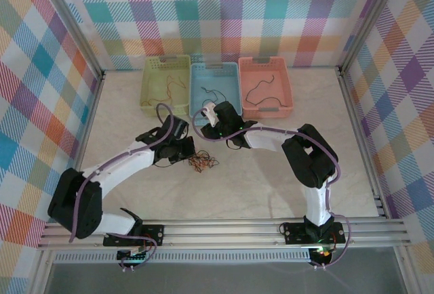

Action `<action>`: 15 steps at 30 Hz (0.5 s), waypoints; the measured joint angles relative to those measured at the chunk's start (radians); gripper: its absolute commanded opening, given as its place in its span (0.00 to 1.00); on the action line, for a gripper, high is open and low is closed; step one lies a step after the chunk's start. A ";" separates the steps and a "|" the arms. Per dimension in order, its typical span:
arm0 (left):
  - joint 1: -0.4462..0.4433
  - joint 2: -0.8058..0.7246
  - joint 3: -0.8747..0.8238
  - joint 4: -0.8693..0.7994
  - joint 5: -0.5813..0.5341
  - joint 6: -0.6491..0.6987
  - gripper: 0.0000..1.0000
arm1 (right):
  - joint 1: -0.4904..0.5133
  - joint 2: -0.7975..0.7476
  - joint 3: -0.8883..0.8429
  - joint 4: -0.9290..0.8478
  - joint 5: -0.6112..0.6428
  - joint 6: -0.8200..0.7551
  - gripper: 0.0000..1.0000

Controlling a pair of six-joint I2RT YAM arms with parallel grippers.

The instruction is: Untangle the cables

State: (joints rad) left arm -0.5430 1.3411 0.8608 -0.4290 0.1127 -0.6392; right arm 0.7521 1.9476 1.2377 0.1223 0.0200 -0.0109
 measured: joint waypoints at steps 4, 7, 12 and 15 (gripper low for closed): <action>-0.001 -0.093 -0.022 0.020 0.009 0.032 0.00 | 0.000 -0.008 -0.017 0.019 -0.005 0.000 0.36; -0.003 -0.145 -0.026 0.024 0.028 0.052 0.00 | 0.000 -0.014 -0.034 0.035 -0.011 0.000 0.36; -0.005 -0.195 -0.026 0.040 0.070 0.080 0.00 | 0.000 -0.023 -0.050 0.061 -0.021 0.000 0.36; -0.005 -0.227 -0.026 0.041 0.077 0.099 0.00 | 0.000 -0.037 -0.066 0.079 -0.024 -0.002 0.36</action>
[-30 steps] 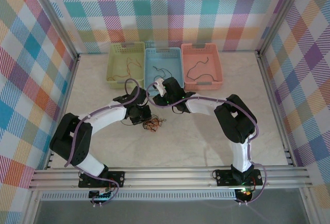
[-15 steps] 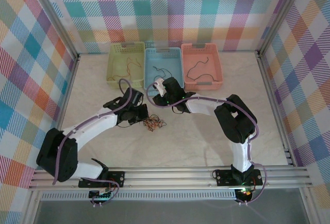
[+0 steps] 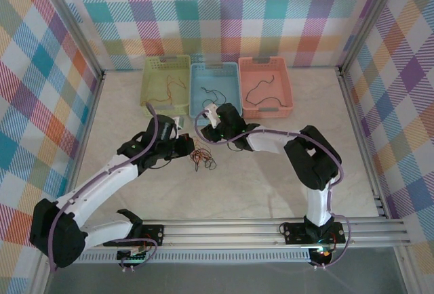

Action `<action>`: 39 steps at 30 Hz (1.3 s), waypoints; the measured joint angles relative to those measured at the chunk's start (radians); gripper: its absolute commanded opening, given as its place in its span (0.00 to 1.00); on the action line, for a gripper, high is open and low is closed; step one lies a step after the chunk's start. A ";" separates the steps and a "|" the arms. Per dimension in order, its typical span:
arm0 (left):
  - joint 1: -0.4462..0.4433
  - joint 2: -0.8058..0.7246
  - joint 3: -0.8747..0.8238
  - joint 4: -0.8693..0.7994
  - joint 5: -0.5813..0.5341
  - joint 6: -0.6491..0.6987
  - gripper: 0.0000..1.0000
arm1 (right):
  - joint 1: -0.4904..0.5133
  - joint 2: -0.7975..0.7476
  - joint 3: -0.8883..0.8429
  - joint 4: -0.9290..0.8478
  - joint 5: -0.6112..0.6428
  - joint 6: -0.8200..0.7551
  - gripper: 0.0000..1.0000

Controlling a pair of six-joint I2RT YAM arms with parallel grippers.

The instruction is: Untangle the cables

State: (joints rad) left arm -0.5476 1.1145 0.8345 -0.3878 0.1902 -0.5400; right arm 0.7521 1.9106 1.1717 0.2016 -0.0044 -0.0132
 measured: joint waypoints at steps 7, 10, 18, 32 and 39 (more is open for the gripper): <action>0.000 -0.027 0.003 -0.002 0.019 0.037 0.00 | 0.000 -0.043 -0.051 0.060 -0.016 -0.005 0.36; 0.000 -0.028 0.020 -0.004 0.023 0.050 0.00 | 0.000 -0.061 -0.076 0.099 -0.035 -0.013 0.37; 0.000 -0.032 0.085 -0.002 0.043 0.086 0.00 | 0.000 -0.091 -0.140 0.192 -0.116 -0.042 0.38; 0.000 -0.032 0.086 -0.002 0.098 0.152 0.00 | 0.007 -0.159 -0.240 0.360 -0.251 -0.102 0.39; 0.003 -0.013 0.086 -0.002 0.098 0.158 0.00 | 0.006 -0.181 -0.243 0.355 -0.103 -0.108 0.46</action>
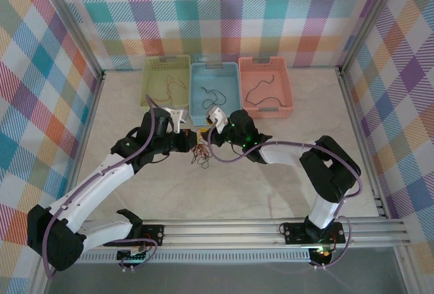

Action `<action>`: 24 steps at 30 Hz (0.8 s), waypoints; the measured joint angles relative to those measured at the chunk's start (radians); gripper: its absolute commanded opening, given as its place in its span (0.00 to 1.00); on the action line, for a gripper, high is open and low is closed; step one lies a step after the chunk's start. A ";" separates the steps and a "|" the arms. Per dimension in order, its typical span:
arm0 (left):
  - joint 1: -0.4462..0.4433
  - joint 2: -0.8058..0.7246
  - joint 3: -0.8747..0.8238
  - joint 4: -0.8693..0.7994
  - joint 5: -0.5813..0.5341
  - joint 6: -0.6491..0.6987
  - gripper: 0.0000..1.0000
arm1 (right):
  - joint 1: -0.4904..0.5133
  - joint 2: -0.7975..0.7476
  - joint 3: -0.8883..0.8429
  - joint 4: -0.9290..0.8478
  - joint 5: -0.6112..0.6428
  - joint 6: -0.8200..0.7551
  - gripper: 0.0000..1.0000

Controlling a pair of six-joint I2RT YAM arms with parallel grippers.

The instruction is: Untangle the cables

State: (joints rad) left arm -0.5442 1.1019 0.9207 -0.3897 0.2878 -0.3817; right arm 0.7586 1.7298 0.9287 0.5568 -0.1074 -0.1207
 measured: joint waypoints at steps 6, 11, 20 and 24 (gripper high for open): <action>0.013 0.022 -0.053 0.093 0.054 0.032 0.00 | -0.001 -0.012 -0.021 0.023 0.055 -0.007 0.51; 0.019 0.070 -0.099 0.190 0.095 0.039 0.00 | -0.003 -0.020 -0.040 0.031 0.075 -0.015 0.51; 0.023 0.114 -0.157 0.365 0.169 0.066 0.00 | -0.054 -0.193 -0.168 0.010 0.039 -0.067 0.51; 0.024 0.151 -0.165 0.397 0.176 0.084 0.00 | -0.094 -0.253 -0.229 0.037 -0.023 -0.092 0.51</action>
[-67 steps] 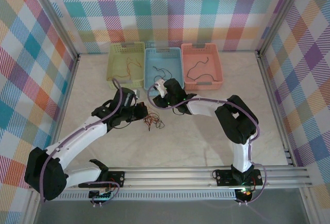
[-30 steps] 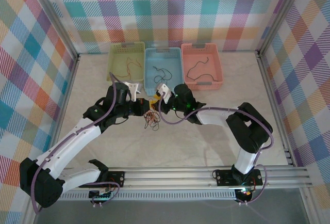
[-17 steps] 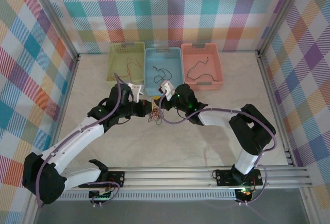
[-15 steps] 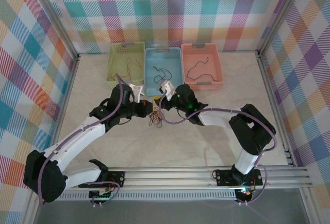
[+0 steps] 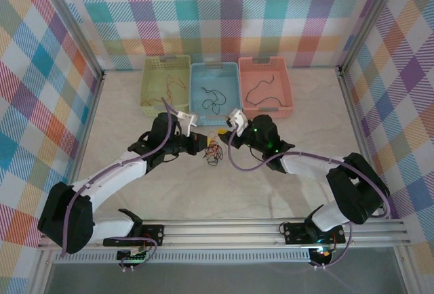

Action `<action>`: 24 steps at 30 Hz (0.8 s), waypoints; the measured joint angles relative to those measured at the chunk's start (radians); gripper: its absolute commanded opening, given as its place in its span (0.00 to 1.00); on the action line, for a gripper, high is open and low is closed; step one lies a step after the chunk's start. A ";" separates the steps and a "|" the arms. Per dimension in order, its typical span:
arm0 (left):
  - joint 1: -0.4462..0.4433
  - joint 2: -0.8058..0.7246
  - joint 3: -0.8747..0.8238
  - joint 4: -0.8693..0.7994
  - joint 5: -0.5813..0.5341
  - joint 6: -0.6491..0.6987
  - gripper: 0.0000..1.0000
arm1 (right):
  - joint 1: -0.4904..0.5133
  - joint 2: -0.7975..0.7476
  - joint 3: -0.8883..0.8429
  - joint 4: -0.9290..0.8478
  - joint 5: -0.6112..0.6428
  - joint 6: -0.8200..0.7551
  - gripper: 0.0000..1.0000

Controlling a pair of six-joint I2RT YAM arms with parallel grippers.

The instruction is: Untangle the cables

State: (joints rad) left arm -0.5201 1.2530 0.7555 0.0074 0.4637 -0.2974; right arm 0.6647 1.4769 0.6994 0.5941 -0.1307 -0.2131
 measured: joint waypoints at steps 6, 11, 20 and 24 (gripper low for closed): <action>0.009 0.024 0.000 0.023 0.019 0.019 0.00 | -0.028 0.000 -0.038 0.020 -0.124 -0.002 0.49; 0.009 0.023 0.000 0.030 0.033 0.029 0.00 | -0.028 0.000 -0.038 0.057 -0.214 -0.002 0.50; 0.009 0.029 0.000 0.036 0.064 0.031 0.00 | -0.028 0.045 -0.035 0.060 -0.284 0.010 0.48; 0.009 0.029 0.000 0.048 0.075 0.033 0.00 | -0.028 0.060 -0.013 0.051 -0.298 0.014 0.48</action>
State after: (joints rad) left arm -0.5114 1.2816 0.7559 0.0551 0.5388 -0.2642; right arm 0.6369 1.5364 0.6865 0.6449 -0.4286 -0.1993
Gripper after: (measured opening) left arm 0.050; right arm 0.483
